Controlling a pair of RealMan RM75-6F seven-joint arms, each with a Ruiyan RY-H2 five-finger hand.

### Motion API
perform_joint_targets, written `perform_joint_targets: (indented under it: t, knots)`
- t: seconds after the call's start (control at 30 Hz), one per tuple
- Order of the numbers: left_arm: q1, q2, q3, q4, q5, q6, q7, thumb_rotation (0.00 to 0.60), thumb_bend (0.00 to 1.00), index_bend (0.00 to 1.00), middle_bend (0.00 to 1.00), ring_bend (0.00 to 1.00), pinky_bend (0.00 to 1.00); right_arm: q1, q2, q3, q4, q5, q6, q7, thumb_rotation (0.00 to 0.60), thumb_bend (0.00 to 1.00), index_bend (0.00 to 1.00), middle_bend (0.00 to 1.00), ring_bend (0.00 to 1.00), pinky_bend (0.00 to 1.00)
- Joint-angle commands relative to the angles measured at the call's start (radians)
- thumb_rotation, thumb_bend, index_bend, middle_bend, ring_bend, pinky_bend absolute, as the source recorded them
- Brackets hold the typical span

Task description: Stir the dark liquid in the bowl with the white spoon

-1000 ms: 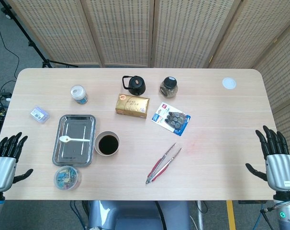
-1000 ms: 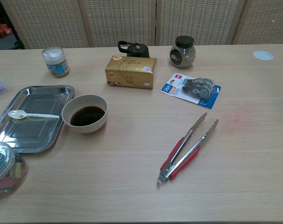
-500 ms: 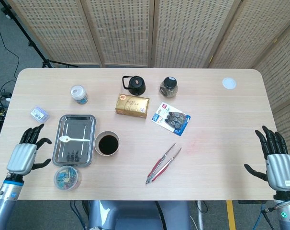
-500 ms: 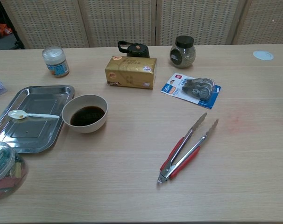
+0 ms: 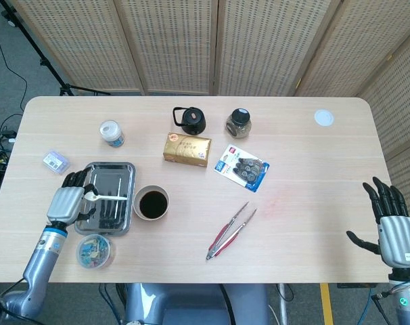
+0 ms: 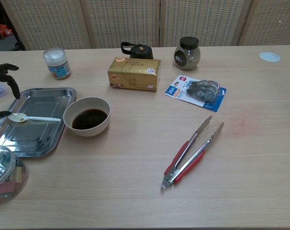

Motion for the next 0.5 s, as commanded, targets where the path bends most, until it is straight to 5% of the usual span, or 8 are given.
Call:
perform_joint_targets:
  t: [0.03,0.5]
  knots:
    - [-0.028,-0.039,-0.012,0.037,-0.032,-0.021,0.02,0.6,0.28,0.47,0.0,0.0,0.0,0.001,0.001,-0.002,-0.001,-0.002,-0.002,0.003,0.6,0.0,0.0,0.0,0.0,0.0]
    - [-0.088,-0.11,-0.026,0.082,-0.126,-0.076,0.063,0.6,0.37,0.49,0.0,0.0,0.0,0.0,0.011,-0.001,-0.006,0.002,-0.005,0.024,0.6,0.0,0.0,0.0,0.0,0.0]
